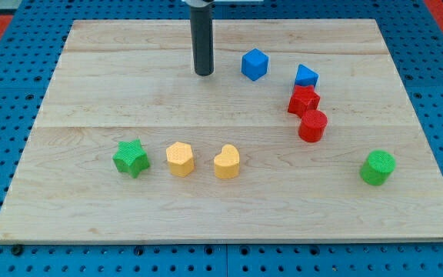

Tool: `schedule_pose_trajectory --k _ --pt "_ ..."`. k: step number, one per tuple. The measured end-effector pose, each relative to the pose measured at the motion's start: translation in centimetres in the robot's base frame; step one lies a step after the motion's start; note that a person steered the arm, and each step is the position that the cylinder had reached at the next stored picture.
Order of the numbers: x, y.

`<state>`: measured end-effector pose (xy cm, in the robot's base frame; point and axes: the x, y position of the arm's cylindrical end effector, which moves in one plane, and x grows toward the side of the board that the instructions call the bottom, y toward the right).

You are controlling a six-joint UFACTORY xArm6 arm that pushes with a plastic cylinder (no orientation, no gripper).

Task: Push the blue cube above the blue triangle

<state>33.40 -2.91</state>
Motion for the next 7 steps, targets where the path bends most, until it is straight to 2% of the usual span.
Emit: schedule_pose_trajectory --k 1,2,3,4,6,7 --pt "-1.4 7.9" --pt "-3.3 12.9" --pt "-3.9 8.5" --pt "-5.8 6.6" --pt "-8.8 14.7" --pt "-7.6 13.7"
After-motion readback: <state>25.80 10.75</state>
